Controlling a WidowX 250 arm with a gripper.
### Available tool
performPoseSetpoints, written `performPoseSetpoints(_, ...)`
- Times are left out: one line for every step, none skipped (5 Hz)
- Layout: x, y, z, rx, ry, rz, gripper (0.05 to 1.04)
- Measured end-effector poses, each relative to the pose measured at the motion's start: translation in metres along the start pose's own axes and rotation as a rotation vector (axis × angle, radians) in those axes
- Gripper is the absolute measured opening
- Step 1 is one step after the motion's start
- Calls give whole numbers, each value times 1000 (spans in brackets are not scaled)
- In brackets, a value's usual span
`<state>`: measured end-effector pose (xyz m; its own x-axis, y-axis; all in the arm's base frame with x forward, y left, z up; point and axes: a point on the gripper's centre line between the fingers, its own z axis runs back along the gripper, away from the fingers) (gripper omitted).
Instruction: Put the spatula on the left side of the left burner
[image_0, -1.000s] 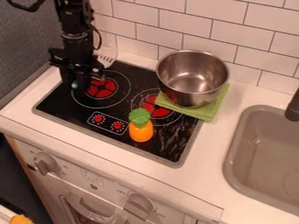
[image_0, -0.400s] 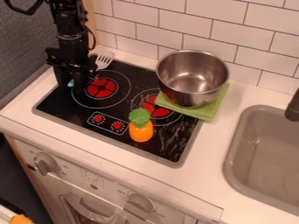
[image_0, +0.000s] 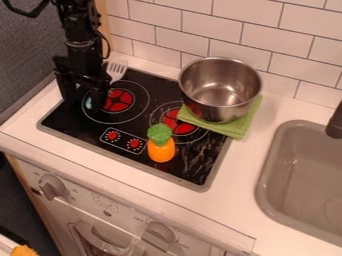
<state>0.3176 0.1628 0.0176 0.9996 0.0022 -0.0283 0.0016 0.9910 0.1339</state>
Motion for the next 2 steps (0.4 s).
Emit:
performPoseSetpoints(0, -2, 14, 16, -33, 4, 1001)
performPoseSetpoints(-1, -3, 24, 15, -50, 28, 1001)
